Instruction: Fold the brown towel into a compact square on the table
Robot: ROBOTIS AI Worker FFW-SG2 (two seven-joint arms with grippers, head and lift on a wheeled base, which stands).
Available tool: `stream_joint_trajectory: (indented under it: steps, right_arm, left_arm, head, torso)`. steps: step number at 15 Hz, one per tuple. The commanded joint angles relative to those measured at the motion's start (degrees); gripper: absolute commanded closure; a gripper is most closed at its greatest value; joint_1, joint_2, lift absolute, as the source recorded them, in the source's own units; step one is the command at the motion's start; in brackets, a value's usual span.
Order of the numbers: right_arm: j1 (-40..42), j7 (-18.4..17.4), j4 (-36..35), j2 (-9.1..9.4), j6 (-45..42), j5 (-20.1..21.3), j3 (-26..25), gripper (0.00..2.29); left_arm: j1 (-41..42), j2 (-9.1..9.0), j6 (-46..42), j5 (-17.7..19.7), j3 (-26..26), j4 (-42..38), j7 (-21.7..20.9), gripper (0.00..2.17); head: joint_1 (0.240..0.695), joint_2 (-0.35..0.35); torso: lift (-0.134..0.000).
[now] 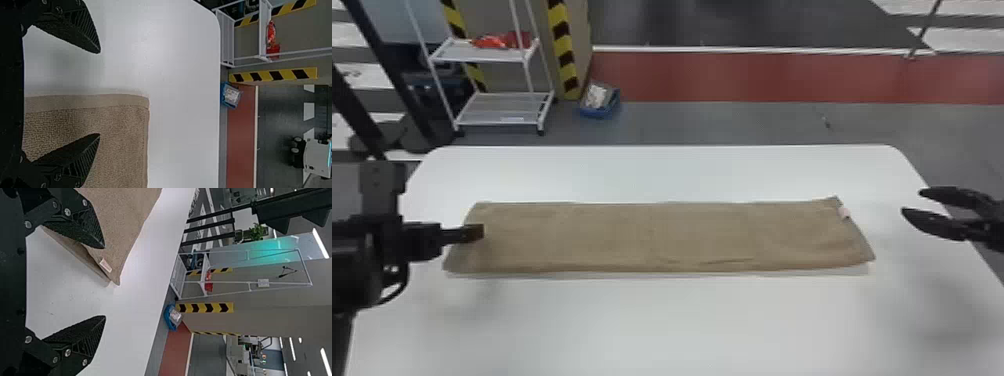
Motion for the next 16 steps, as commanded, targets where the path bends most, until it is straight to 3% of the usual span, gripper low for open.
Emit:
stream_joint_trajectory:
  steps: [1,16]
  right_arm:
    - [0.0,0.19,0.0,-0.06,0.0,0.01,-0.03,0.29]
    - [-0.18,0.19,-0.09,-0.5,-0.18,-0.08,0.23,0.29]
  left_arm:
    - [0.35,-0.22,0.26,0.03,-0.07,-0.5,-0.17,0.16]
    - [0.88,-0.75,1.84,-0.41,-0.33,-2.08,-0.43,0.22]
  head:
    - [0.695,-0.002]
    - [0.695,-0.016]
  torso:
    - [-0.124]
    - [-0.124]
